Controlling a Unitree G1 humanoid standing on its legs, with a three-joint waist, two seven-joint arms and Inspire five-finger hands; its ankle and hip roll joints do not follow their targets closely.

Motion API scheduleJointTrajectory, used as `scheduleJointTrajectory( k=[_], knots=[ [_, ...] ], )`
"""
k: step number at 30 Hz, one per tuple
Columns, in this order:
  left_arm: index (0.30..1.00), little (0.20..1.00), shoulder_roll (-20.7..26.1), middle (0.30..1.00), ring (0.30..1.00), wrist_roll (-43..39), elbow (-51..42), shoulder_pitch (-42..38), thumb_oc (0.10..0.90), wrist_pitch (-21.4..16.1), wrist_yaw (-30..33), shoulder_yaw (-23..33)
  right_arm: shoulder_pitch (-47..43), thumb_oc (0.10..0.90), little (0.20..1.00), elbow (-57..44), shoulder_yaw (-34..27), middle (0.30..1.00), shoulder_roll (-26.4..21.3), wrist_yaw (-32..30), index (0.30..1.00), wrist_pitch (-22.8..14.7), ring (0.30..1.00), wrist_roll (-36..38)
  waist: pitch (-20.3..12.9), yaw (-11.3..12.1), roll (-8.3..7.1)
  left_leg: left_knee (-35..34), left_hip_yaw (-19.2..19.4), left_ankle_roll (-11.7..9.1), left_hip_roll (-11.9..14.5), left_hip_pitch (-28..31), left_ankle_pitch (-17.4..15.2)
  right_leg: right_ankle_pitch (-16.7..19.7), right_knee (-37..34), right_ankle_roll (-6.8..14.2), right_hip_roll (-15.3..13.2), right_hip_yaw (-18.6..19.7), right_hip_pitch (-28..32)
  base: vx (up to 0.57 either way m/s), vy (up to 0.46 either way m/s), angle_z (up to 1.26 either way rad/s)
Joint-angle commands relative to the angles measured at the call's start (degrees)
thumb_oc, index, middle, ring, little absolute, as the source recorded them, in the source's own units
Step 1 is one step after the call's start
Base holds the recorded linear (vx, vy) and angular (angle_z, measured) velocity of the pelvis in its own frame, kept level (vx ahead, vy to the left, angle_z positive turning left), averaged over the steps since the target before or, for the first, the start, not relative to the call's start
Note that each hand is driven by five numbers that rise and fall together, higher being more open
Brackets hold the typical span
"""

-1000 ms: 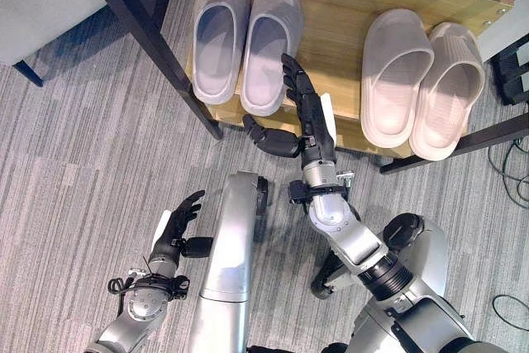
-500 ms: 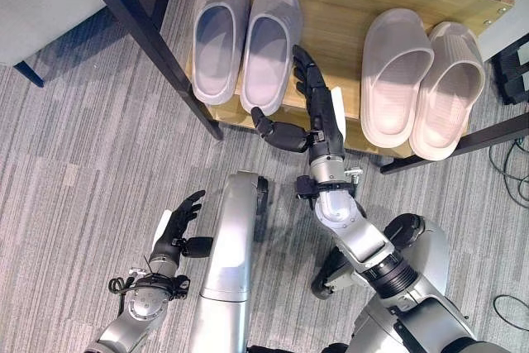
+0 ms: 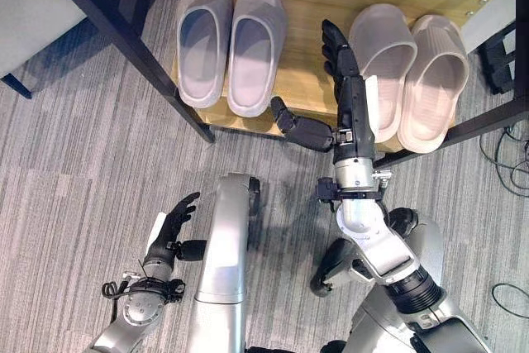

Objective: Arrange the slippers neatly on the shoe rack.

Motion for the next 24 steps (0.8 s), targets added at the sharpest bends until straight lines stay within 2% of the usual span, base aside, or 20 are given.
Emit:
scheduleJointTrajectory(
  k=[1, 4, 6, 8, 9, 10, 12, 15, 19, 20, 21, 24],
  knots=[
    [0.9, 0.9, -7.96, 0.9, 0.9, 3.32, 5.71, -9.19, 0.8, 1.22, 2.51, 0.2, -2.11, 0.8, 0.9, -10.49, -3.08, 0.9, -1.06, 1.43, 0.9, -7.11, 0.9, 0.12, -1.99, -2.03, -1.76, -1.74, -1.92, -3.78, -2.42, -3.93, -1.75, 0.87, 6.89, 2.54, -2.86, 2.08, 1.07, 0.04, 0.023, -0.04],
    [0.9, 0.9, -9.37, 0.9, 0.9, 4.2, 8.64, -10.33, 0.8, 1.13, 2.37, 1.63, -0.04, 0.8, 0.9, -10.93, -5.46, 0.9, -3.52, 2.99, 0.9, -8.51, 0.9, 1.43, -1.99, -2.54, -1.39, -4.15, -1.44, -3.32, -2.63, -3.93, -0.35, 1.14, 4.33, 2.89, -2.2, 1.79, 3.21, 0.03, 0.001, -0.01],
    [0.9, 0.9, -10.31, 0.9, 0.9, 4.12, 9.77, -11.51, 0.8, 0.67, 2.03, 2.65, 0.63, 0.8, 0.9, -10.64, -7.25, 0.9, -4.74, 3.74, 0.9, -9.48, 0.9, 2.61, -1.99, -2.67, -1.25, -8.29, -1.12, -3.18, -2.94, -3.93, 1.5, 1.94, -0.19, 3.27, -1.99, 0.57, 5.37, -0.04, -0.006, 0.01],
    [0.9, 0.9, -10.92, 0.9, 0.9, 4.33, 10.35, -13.11, 0.8, 0.03, 1.5, 3.88, 0.4, 0.8, 0.9, -10.34, -9.45, 0.9, -6.68, 4.56, 0.9, -10.32, 0.9, 2.46, -1.99, -2.89, -0.82, -13.97, -0.83, -3.05, -3.45, -3.93, 4.84, 3.41, -6.15, 3.06, -1.52, -1.23, 6.98, -0.1, 0.002, -0.03],
    [0.9, 0.9, -11.0, 0.9, 0.9, 4.33, 10.48, -13.36, 0.8, -0.03, 1.47, 3.83, 0.28, 0.8, 0.9, -10.29, -9.55, 0.9, -6.78, 4.59, 0.9, -10.37, 0.9, 2.5, -1.99, -3.0, -0.57, -14.48, -0.98, -3.02, -3.65, -3.93, 5.31, 3.77, -6.7, 2.98, -1.66, -1.62, 7.2, -0.17, 0.052, -0.01],
    [0.9, 0.9, -11.97, 0.9, 0.9, 3.83, 11.14, -15.01, 0.8, -0.63, 0.96, 4.79, -0.06, 0.8, 0.9, -10.14, -11.47, 0.9, -8.17, 5.81, 0.9, -11.18, 0.9, 2.58, -1.99, -3.3, -0.1, -20.07, -0.98, -2.84, -4.16, -3.93, 8.85, 5.29, -12.54, 2.62, -1.15, -3.39, 8.25, -0.17, 0.06, 0.08],
    [0.9, 0.9, -13.11, 0.9, 0.9, 3.53, 11.81, -16.52, 0.8, -1.37, 0.36, 5.87, -0.12, 0.8, 0.9, -9.48, -12.66, 0.9, -9.83, 7.13, 0.9, -11.03, 0.9, 1.47, -2.39, -3.65, 0.36, -25.46, -1.05, -2.66, -4.65, -3.93, 12.18, 6.27, -17.68, 2.42, -1.01, -4.7, 8.25, -0.19, 0.056, 0.13],
    [0.9, 0.9, -14.29, 0.9, 0.9, 3.53, 12.43, -16.09, 0.8, -1.66, -0.92, 6.02, 2.18, 0.8, 0.9, -8.23, -13.25, 0.9, -11.55, 9.51, 0.9, -11.11, 0.9, 1.35, -6.17, -4.13, 0.42, -32.87, -1.05, -2.46, -4.65, -3.27, 16.06, 8.04, -25.06, 2.01, -0.97, -6.56, 8.76, -0.11, 0.0, 0.09],
    [0.9, 0.9, -15.21, 0.9, 0.9, 4.05, 13.44, -15.95, 0.8, -2.03, -2.4, 5.7, 3.84, 0.8, 0.9, -5.52, -12.64, 0.9, -12.96, 11.95, 0.9, -11.42, 0.9, 1.11, -8.0, -4.17, 0.33, -46.77, -0.4, -2.26, -4.46, 3.54, 22.03, 11.98, -37.95, 0.84, 0.52, -9.44, 14.09, -0.15, -0.038, 0.1],
    [0.9, 0.9, -15.24, 0.9, 0.9, 4.05, 13.48, -15.93, 0.8, -2.06, -2.41, 5.69, 3.82, 0.8, 0.9, -5.42, -12.61, 0.9, -12.98, 11.96, 0.9, -11.5, 0.9, 1.14, -7.93, -4.2, 0.38, -47.28, -0.45, -2.27, -4.47, 3.91, 22.32, 12.25, -38.44, 0.79, 0.56, -9.61, 14.47, -0.17, -0.079, 0.13],
    [0.9, 0.9, -16.05, 0.9, 0.9, 4.31, 14.31, -15.37, 0.8, -2.25, -3.44, 5.61, 4.77, 0.8, 0.9, -2.76, -12.14, 0.9, -13.44, 12.61, 0.9, -11.38, 0.9, 0.35, -8.72, -4.03, 0.17, -54.21, -0.48, -2.86, -4.37, 8.08, 25.51, 13.91, -46.27, 0.26, 1.86, -11.41, 18.86, -0.15, -0.075, 0.08],
    [0.9, 0.9, -16.68, 0.9, 0.9, 4.24, 16.19, -14.69, 0.8, -2.29, -4.93, 4.99, 6.36, 0.8, 0.9, 1.03, -10.8, 0.9, -13.12, 14.5, 0.9, -11.43, 0.9, 0.67, -9.89, -3.54, -0.22, -63.49, -1.33, -3.4, -4.28, 13.97, 29.37, 16.65, -55.78, 0.05, 3.32, -13.84, 24.33, -0.14, -0.097, 0.05]
  ],
)
